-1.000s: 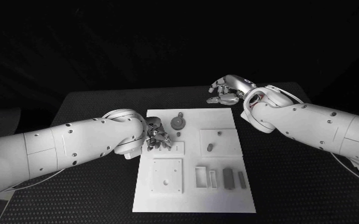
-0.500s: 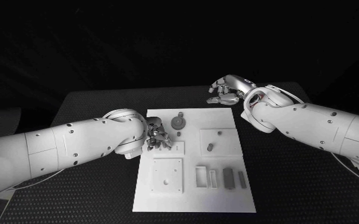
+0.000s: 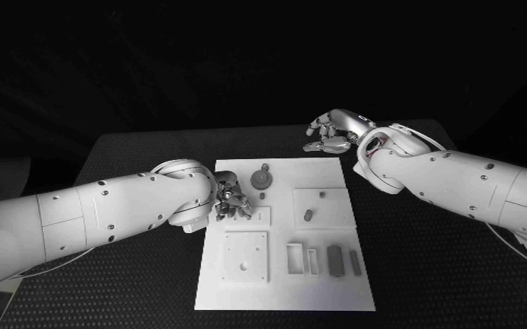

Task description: Assemble the parts on the task board

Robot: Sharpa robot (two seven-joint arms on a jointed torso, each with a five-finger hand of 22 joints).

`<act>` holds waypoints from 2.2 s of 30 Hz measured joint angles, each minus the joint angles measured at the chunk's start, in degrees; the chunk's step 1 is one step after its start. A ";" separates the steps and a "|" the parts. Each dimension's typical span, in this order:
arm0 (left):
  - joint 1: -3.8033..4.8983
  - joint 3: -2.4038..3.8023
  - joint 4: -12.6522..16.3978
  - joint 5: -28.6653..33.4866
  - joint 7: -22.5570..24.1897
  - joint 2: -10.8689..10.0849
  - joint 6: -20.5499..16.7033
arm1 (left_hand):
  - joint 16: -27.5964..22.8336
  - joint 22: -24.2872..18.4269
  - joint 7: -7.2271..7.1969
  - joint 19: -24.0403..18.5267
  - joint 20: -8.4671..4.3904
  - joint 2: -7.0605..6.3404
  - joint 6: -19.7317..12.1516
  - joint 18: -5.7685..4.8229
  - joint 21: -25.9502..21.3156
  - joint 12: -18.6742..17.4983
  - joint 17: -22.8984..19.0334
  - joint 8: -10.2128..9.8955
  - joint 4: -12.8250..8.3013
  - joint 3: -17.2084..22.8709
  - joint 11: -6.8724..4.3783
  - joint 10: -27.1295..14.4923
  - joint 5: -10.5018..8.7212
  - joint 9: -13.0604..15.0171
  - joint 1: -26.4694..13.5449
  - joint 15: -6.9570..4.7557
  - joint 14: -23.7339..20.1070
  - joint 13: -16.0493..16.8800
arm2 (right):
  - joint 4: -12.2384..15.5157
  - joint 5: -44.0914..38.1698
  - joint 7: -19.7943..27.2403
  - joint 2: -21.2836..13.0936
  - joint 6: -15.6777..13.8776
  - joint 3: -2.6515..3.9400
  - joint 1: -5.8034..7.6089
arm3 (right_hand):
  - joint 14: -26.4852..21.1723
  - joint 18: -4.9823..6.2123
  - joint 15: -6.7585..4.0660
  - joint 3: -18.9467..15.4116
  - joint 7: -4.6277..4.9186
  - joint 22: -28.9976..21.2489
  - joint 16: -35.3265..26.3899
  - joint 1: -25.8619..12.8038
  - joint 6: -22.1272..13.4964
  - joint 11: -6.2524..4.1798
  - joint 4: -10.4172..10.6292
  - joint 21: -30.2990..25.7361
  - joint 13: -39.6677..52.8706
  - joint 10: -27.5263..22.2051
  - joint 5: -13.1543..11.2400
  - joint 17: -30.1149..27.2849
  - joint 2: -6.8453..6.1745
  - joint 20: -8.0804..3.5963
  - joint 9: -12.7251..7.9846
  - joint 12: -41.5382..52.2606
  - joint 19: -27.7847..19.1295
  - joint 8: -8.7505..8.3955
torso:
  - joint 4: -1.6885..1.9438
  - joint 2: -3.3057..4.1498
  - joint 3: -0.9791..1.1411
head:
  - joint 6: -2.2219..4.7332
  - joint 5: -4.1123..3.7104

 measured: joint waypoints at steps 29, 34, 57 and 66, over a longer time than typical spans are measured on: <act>-0.01 -0.01 -0.32 1.28 -0.02 0.06 0.71 | 2.17 0.03 -0.01 0.12 -0.09 0.07 0.01 0.00 0.00 1.01 -2.36 -0.87 -0.57 1.06 -0.16 -0.17 2.02 0.77 0.07 -0.12 -0.14 -0.46 | -0.09 0.02 0.00 0.15 0.42 0.00 0.00 | -0.07 0.01 0.07 0.00 -0.01 0.00 0.00 -0.24 -0.02 0.00 0.00 0.00 -0.05 0.00 0.00 0.00 0.24 0.09 -0.04 0.00 -0.09 0.00 | -0.08 0.00 -0.01 | -0.07 0.28; -0.05 -0.05 -0.36 1.57 -0.06 0.12 0.97 | 2.17 0.03 -0.01 0.17 -0.03 0.07 0.00 -0.01 0.00 1.01 -2.46 -0.88 -0.57 1.06 -0.17 -0.17 2.02 0.79 0.07 -0.12 -0.15 -0.52 | -0.09 0.02 0.00 0.15 0.50 0.00 0.00 | -0.07 0.02 0.07 -0.16 -0.09 0.00 0.00 -0.24 -0.12 0.00 -0.16 0.00 -0.11 0.00 0.00 0.00 0.24 0.09 -0.04 0.00 -0.09 0.00 | -0.05 0.00 0.02 | -0.16 0.20; -0.06 -0.05 -0.77 1.92 -0.20 0.13 1.49 | 3.12 0.01 -0.01 -0.03 -0.21 0.12 0.01 0.00 0.00 1.51 -3.54 -1.55 -0.58 1.06 -0.18 -0.18 3.02 1.15 0.03 -0.15 -0.44 -0.87 | -0.13 0.03 -0.01 0.15 0.85 0.00 0.00 | 0.03 0.03 -0.03 -0.16 -0.03 0.00 0.00 -0.24 -0.19 0.00 -0.16 0.00 -0.17 0.00 0.00 0.00 0.24 0.10 -0.08 0.22 -0.10 0.00 | -0.02 0.00 0.01 | -0.21 0.14; -0.01 -0.02 -0.81 1.92 -0.51 0.21 1.98 | 3.54 0.00 -0.01 -0.11 -0.12 0.44 0.01 0.00 0.00 1.51 -4.08 -1.77 -0.42 1.22 -0.18 -0.18 3.02 1.29 -0.30 -0.07 -0.53 -1.01 | -0.16 0.03 -0.01 0.16 0.92 0.00 0.00 | 0.04 0.03 -0.03 -0.16 -0.02 0.00 0.00 -0.24 -0.21 0.00 -0.16 0.00 -0.16 0.00 0.00 0.00 0.24 0.10 -0.13 0.22 -0.10 0.00 | -0.06 0.01 0.00 | -0.39 0.26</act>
